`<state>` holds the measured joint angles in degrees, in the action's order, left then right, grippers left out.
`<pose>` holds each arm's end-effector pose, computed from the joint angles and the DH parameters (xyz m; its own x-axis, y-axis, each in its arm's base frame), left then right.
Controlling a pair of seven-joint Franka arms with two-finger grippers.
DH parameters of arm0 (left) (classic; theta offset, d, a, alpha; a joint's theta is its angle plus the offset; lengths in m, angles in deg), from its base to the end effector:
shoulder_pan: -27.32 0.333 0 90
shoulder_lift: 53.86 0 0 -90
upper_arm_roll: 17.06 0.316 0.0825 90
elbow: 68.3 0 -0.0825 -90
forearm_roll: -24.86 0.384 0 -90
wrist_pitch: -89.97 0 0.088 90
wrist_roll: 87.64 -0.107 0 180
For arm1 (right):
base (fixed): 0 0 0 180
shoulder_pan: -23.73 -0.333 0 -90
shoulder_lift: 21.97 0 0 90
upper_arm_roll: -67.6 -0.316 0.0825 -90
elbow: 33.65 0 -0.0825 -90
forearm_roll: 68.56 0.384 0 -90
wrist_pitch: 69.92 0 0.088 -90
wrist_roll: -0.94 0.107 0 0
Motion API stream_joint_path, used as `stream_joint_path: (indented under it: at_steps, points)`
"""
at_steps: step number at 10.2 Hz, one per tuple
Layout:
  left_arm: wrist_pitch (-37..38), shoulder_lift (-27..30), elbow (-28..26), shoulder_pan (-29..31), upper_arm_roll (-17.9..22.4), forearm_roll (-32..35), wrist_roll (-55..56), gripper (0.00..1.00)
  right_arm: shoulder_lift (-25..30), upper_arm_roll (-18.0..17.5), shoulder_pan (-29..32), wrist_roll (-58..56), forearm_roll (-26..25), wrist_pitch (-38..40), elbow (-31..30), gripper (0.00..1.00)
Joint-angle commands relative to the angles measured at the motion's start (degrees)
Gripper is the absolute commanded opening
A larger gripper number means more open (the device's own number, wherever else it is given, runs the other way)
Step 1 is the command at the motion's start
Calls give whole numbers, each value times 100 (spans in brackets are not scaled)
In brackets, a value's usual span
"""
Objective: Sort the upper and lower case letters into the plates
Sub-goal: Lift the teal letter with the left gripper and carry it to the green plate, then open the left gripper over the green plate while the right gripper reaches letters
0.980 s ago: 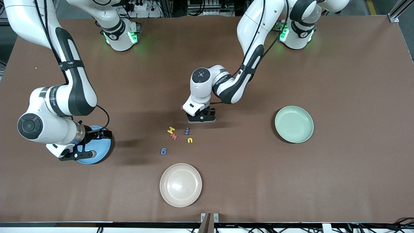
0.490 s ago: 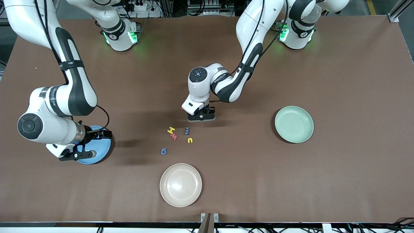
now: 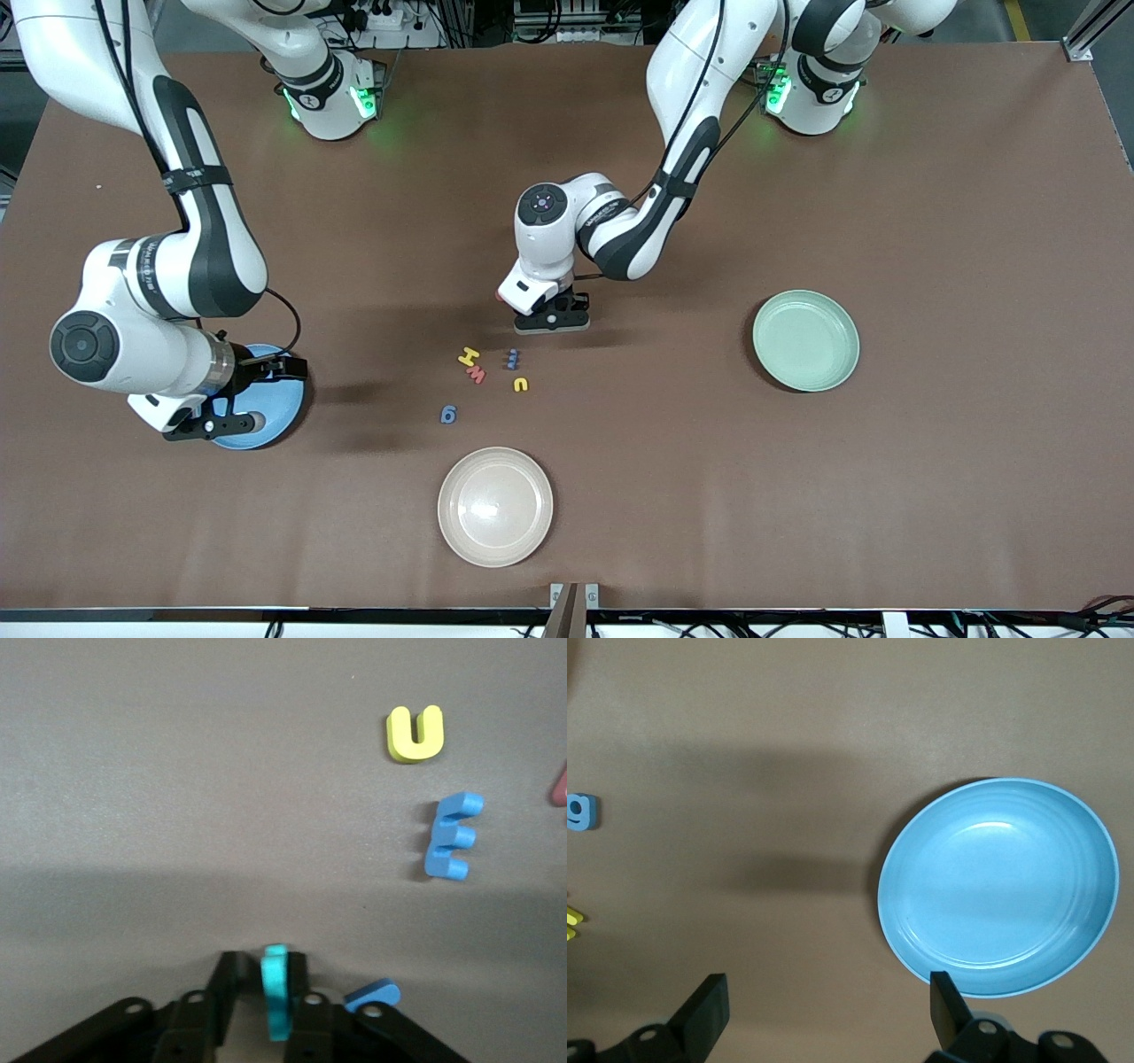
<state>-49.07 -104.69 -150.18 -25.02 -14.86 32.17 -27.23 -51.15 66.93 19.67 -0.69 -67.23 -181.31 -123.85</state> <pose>0.4668 -0.5671 0.1725 0.9848 0.0730 0.1579 0.0692 -0.9972 0.0290 0.6711 0.0561 0.3340 0.9852 0.1009 -0.1383 0.0977 -0.9948 -0.0299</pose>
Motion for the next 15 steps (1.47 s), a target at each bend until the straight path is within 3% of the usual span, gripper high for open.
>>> stream_joint_path:
  at_steps: [1, 2, 3, 5, 7, 9, 12, 15]
  points:
    - [-18, -68, 14, -65, 26, 122, 155, 17, -96, -30, -121, 302, 96, 21, 143, 100]
    - [-18, -68, 14, -65, 26, 131, 147, 15, -105, -30, -148, 364, 96, 12, 143, 100]
    - [-18, -68, 14, -65, 34, 131, 147, 2, -114, -30, -174, 373, 105, 4, 143, 100]
    - [-1, -42, 6, -56, 61, 174, 86, 0, -158, -30, -262, 531, 105, -75, 143, 100]
    - [471, 124, 32, 109, 61, 105, -482, 0, -202, -30, -403, 654, 105, -180, 143, 100]
    - [1557, 615, 23, 741, -44, 96, -1631, 0, -246, -30, -482, 663, 105, -242, 152, 100]
    - [3378, 1782, -195, 2022, -36, -186, -4721, 0, -316, -30, -727, 855, 105, -391, 143, 100]
    - [3568, 2550, -1091, 3682, -140, -238, -7272, 0, -325, -30, -1324, 998, 87, -671, 117, 100]
